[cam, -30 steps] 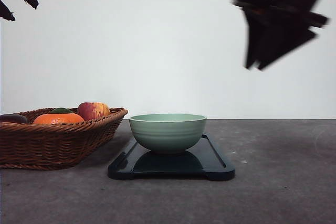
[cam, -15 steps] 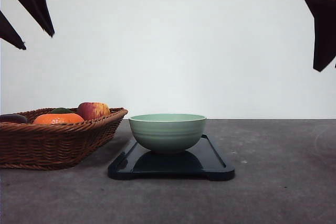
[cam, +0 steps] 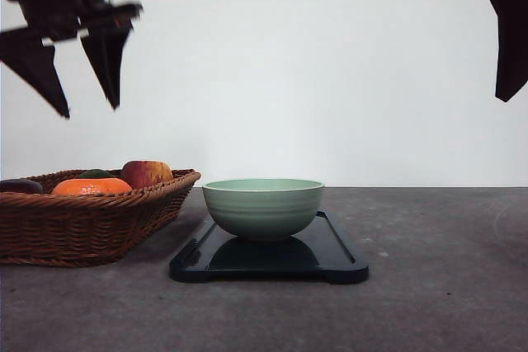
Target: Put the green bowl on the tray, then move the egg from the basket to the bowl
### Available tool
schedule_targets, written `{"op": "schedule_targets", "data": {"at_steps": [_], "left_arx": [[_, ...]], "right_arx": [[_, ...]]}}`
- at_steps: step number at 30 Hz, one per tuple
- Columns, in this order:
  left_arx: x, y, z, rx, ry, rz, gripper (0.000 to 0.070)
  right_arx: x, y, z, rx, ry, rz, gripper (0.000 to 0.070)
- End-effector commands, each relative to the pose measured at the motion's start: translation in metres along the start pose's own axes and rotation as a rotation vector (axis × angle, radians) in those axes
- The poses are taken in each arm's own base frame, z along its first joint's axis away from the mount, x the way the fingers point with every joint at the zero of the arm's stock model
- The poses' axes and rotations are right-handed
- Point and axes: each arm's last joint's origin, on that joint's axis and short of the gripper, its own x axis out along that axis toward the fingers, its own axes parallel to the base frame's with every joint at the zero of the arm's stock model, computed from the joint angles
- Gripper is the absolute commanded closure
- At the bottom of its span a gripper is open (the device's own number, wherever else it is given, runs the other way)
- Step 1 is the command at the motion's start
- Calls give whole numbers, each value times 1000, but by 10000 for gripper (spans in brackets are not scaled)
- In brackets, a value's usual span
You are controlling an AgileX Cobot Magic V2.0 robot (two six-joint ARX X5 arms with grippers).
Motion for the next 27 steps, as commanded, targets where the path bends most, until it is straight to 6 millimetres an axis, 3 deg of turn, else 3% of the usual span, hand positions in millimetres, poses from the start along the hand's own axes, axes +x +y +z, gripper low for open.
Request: {"op": "schedule_targets", "data": {"at_steps": [1,14,27], "left_arx": [[11,-1,6,12,20,6,264],[70,5,16,5,77,70,268],[97,7,18,-14,102,97,268]], "right_arx": [[-1,1,2,10,-7,1,419],[-1,1,2,11,-7,2,419],[-1,1,2,12,-8,2,419]]}}
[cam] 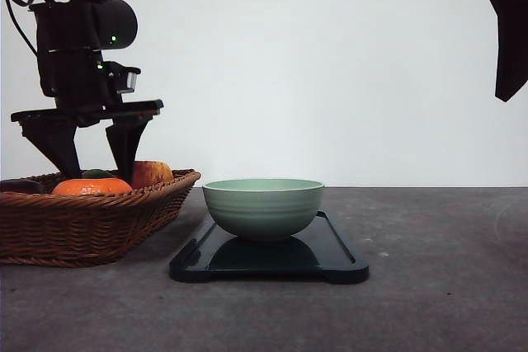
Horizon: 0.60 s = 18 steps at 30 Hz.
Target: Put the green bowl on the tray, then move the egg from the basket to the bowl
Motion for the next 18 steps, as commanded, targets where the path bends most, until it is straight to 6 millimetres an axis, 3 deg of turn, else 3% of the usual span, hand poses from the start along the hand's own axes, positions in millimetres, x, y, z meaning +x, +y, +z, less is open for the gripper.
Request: {"op": "schedule_targets", "data": {"at_steps": [1,18], "left_arx": [[10,-1,3,-6,24,9,268],[32,0,1,-12,86,21,268]], "right_arx": [[0,1,2,8,-8,2,419],[0,1,2,12,-14,3,419]]}}
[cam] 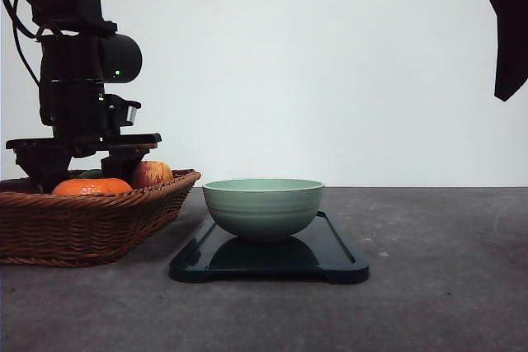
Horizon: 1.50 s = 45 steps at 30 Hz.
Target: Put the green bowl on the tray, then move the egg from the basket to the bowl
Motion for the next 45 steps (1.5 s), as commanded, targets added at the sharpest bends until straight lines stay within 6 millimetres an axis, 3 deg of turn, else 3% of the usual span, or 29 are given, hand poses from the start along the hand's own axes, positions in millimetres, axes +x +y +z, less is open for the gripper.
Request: {"op": "schedule_targets", "data": {"at_steps": [1,15,17,19,21,45], "left_arx": [[4,-1,5,-1,-3,5,269],[4,-1,8,-1,-32,2,277],[4,-1,7,-1,-28,2,292],[4,-1,7,-1,-28,2,377],[4,-1,8,-1,-32,2,402],[-2,-1,8,-1,-51,-1,443]], "right_arx": [[0,1,2,12,-11,3,419],[0,1,2,19,-11,3,419],[0,1,2,19,-11,3,419],[0,1,2,19,-11,3,419],[0,1,2,19,-11,3,419],[0,1,2,19,-11,3,419]]}}
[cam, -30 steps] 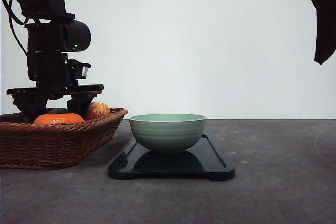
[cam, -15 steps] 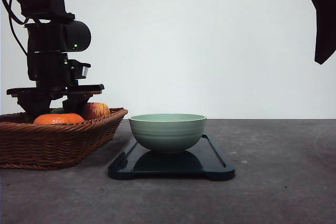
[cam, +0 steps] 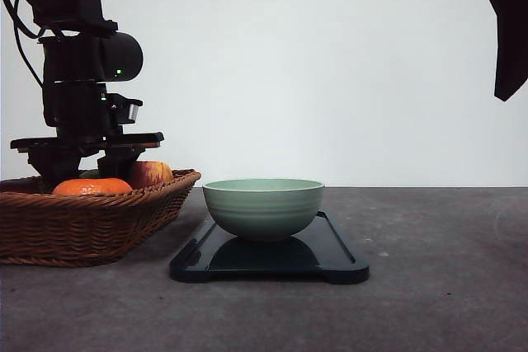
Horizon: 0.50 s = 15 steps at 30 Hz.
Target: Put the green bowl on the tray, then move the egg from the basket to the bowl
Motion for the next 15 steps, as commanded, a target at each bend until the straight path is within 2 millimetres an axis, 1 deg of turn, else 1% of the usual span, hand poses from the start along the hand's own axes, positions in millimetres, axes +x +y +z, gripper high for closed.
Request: {"op": "schedule_targets", "data": {"at_steps": [1,4,8,15], "left_arx": [[-5,-1,5,0,-26,1,443],[-14,-1,6,0,-56,-3,443],[-33,-1,6,-1,-105,-9,443],[-77,-3,2,7,-215,-31,443]], "right_arx": [[0,1,2,15,-11,3,419],[0,1,2,15,-11,3,419],[0,1,2,15,-11,3,419],[0,1,2,15,-12,3,419]]}}
